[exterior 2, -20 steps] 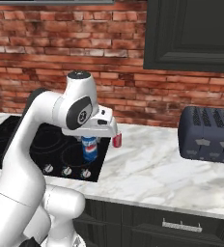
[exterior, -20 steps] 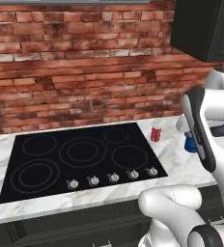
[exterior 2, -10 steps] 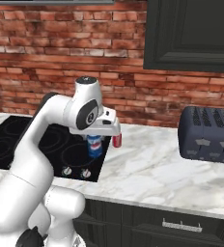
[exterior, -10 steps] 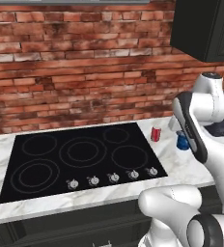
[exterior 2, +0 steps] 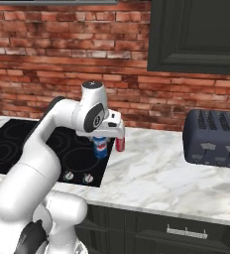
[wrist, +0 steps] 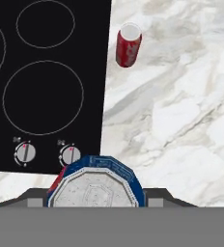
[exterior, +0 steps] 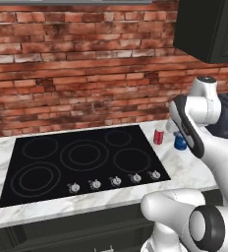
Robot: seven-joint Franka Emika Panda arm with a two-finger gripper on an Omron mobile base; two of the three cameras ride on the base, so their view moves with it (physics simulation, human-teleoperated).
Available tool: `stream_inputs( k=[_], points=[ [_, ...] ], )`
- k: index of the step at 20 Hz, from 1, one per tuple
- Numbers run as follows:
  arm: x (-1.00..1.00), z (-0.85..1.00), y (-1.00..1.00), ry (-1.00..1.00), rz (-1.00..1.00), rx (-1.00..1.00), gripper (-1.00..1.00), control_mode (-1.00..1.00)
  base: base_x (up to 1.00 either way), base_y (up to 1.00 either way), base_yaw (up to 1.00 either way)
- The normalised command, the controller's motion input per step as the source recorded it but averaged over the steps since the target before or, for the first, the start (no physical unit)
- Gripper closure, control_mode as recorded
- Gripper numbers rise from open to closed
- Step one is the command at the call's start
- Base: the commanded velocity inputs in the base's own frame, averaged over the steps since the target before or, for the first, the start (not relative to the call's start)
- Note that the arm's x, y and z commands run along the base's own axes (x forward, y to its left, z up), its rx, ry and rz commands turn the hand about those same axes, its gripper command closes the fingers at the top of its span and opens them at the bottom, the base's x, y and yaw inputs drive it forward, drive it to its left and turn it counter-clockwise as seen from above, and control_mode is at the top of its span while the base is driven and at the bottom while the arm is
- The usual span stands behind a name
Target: Four empty soda cans are scattered around the kitchen. Gather all the cans and cluster them next to the stove for recycling.
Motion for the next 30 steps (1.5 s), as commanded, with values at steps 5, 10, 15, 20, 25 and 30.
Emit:
stream_inputs(
  k=[5, 10, 15, 20, 25, 30],
  points=[
    [0.37, -0.31, -0.05, 0.0, 0.0, 0.0, 1.0, -1.0, 0.0, 0.0, 0.0],
    [0.34, -0.33, -0.09, 0.0, 0.0, 0.0, 1.0, -1.0, 0.0, 0.0, 0.0],
    [0.38, -0.34, -0.09, 0.0, 0.0, 0.0, 1.0, -1.0, 0.0, 0.0, 0.0],
    [0.34, -0.34, -0.03, 0.0, 0.0, 0.0, 1.0, -1.0, 0.0, 0.0, 0.0],
    [0.44, -0.19, -0.1, 0.0, 0.0, 0.0, 1.0, -1.0, 0.0, 0.0, 0.0],
    [0.33, -0.24, -0.11, 0.0, 0.0, 0.0, 1.0, -1.0, 0.0, 0.0, 0.0]
  ],
)
